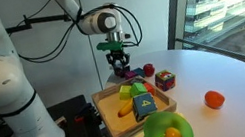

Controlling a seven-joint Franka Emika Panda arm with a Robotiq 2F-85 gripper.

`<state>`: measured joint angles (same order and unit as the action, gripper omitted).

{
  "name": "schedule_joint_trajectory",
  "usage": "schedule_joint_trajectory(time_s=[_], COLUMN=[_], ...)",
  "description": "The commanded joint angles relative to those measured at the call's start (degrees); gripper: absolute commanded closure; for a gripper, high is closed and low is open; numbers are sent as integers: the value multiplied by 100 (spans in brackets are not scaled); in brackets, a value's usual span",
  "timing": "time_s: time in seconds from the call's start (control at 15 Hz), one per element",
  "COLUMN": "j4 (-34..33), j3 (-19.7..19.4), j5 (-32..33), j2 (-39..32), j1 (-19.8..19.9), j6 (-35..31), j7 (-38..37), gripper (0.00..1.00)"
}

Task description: Put the purple fruit into the bowl

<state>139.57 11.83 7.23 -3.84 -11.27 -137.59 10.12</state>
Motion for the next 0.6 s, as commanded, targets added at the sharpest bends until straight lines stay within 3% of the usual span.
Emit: schedule_joint_trajectory(time_s=[0.0, 0.53], j4=[-180, -224], j3=[-72, -339], j5=[-16, -8], j2=[259, 758], j1=[24, 254], j6=[584, 1409], j7=[-561, -1655], gripper=[67, 67])
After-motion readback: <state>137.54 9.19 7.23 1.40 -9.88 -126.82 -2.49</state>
